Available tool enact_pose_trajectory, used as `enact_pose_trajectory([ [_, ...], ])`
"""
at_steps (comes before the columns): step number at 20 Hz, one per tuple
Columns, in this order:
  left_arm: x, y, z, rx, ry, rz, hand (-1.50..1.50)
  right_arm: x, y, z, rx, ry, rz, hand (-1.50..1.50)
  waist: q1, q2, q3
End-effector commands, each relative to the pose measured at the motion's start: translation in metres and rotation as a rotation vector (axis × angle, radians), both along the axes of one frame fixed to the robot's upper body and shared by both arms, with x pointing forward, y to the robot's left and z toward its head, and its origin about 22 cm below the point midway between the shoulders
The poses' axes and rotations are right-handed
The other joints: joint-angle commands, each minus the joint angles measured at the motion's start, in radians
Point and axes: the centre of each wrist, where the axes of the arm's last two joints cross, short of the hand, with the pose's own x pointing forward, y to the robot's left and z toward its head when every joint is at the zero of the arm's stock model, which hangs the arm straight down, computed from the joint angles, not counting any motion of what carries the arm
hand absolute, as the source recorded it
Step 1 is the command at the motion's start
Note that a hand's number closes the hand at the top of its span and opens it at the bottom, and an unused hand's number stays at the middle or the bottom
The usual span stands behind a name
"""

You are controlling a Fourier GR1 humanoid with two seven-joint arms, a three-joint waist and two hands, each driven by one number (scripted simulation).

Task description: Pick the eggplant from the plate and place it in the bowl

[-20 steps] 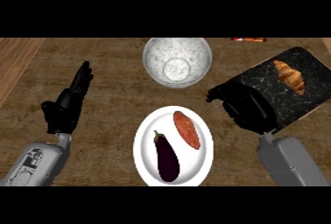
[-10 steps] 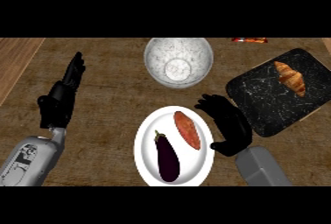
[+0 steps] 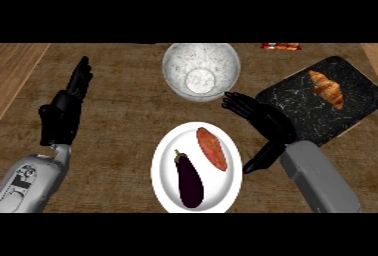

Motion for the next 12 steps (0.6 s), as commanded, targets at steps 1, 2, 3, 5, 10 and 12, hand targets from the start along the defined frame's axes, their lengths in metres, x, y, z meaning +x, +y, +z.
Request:
enact_pose_trajectory([
  [1, 0.006, -0.003, 0.014, -0.009, -0.001, -0.003, 0.00, 0.020, 0.020, 0.023, -0.090, -0.176, 0.189, -1.50, -0.013, -0.004, -0.002],
  [2, 0.001, -0.004, 0.008, 0.003, 0.002, 0.013, 0.00, 0.020, 0.017, 0.024, -0.126, -0.189, 0.227, -1.50, -0.014, -0.006, -0.003],
  [3, 0.001, -0.001, 0.003, 0.001, 0.005, 0.019, 0.00, 0.027, 0.021, 0.030, -0.136, -0.215, 0.235, -1.50, -0.011, -0.002, -0.003],
  [5, -0.012, 0.004, -0.003, 0.000, 0.027, 0.012, 0.00, 0.021, 0.014, 0.017, -0.177, -0.233, 0.266, -1.50, -0.012, -0.007, -0.003],
  [10, -0.011, -0.001, -0.003, -0.004, 0.013, 0.014, 0.00, 0.027, 0.049, 0.018, -0.244, -0.296, 0.382, -1.50, -0.024, -0.006, -0.005],
  [12, -0.014, 0.006, -0.007, 0.017, 0.026, 0.028, 0.00, 0.039, 0.063, 0.043, -0.273, -0.321, 0.431, -1.50, -0.026, -0.007, -0.006],
])
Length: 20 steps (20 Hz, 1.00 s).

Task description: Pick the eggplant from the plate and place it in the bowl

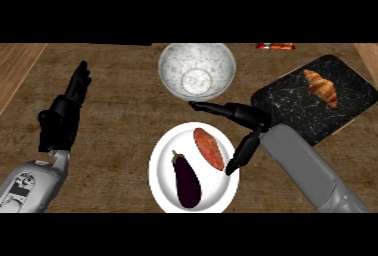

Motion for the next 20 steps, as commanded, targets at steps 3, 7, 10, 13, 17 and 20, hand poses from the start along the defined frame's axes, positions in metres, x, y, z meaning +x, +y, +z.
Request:
enact_pose_trajectory([
  [3, -0.011, 0.013, -0.001, -0.006, 0.005, 0.022, 0.00, -0.005, 0.034, -0.009, -0.003, -0.030, 0.256, -1.50, -0.014, -0.006, -0.002],
  [7, 0.005, 0.008, 0.010, -0.006, -0.009, 0.018, 0.00, 0.006, 0.027, -0.007, -0.120, -0.078, 0.294, -1.50, -0.027, -0.002, -0.002],
  [10, -0.002, 0.015, 0.004, -0.009, 0.000, 0.039, 0.00, -0.004, 0.058, -0.020, -0.200, -0.126, 0.298, -1.50, -0.033, -0.007, -0.003],
  [13, -0.007, 0.018, 0.011, 0.005, 0.000, 0.041, 0.00, -0.019, 0.064, -0.041, -0.214, -0.104, 0.309, -1.50, -0.038, -0.010, -0.002],
  [17, -0.001, 0.018, 0.012, -0.002, -0.002, 0.032, 0.00, -0.020, 0.071, -0.059, -0.212, -0.101, 0.299, -1.50, -0.036, -0.006, -0.002],
  [20, -0.014, 0.009, 0.004, -0.008, -0.002, 0.041, 0.00, -0.018, 0.087, -0.056, -0.220, -0.098, 0.297, -1.50, -0.029, -0.007, -0.002],
])
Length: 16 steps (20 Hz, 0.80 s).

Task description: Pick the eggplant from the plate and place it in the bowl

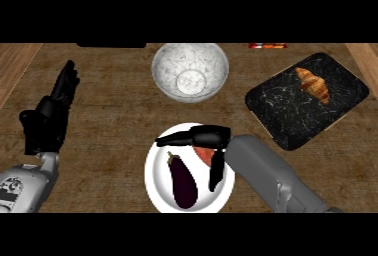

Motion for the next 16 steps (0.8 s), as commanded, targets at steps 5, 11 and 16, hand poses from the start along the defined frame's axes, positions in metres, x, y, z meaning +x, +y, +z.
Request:
enact_pose_trajectory([
  [5, -0.001, -0.008, -0.010, -0.002, -0.001, -0.004, 0.00, -0.003, 0.009, -0.014, 0.026, 0.073, 0.097, -1.50, -0.002, 0.001, 0.000],
  [11, 0.000, -0.001, -0.012, -0.008, 0.005, -0.024, 0.00, -0.027, 0.020, -0.026, 0.019, 0.054, 0.108, -1.50, 0.011, 0.003, 0.000],
  [16, 0.004, 0.010, -0.012, -0.012, -0.004, -0.017, 0.00, -0.038, 0.028, -0.029, 0.092, -0.067, 0.105, 1.50, 0.016, 0.004, 0.000],
])
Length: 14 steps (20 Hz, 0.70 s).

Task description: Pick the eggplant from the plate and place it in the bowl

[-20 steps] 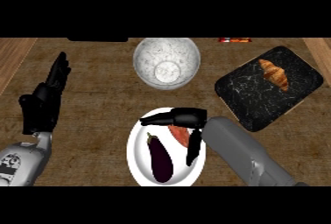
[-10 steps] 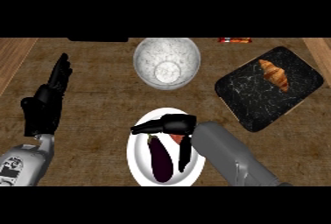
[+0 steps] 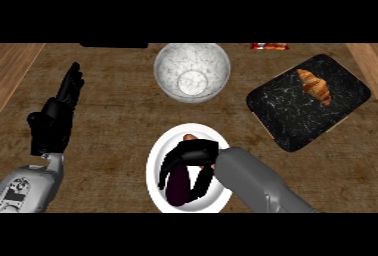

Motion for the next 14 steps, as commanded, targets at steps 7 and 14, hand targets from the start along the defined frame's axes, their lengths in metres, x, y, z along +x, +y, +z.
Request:
enact_pose_trajectory([
  [7, 0.007, -0.025, -0.002, -0.003, -0.013, -0.014, 0.00, -0.004, -0.010, -0.017, 0.106, 0.042, 0.018, 1.50, 0.010, 0.012, 0.001],
  [14, 0.002, -0.011, -0.006, 0.001, 0.029, -0.027, 0.00, -0.005, 0.022, 0.017, -0.197, -0.100, -0.352, 1.50, 0.029, -0.013, -0.006],
])
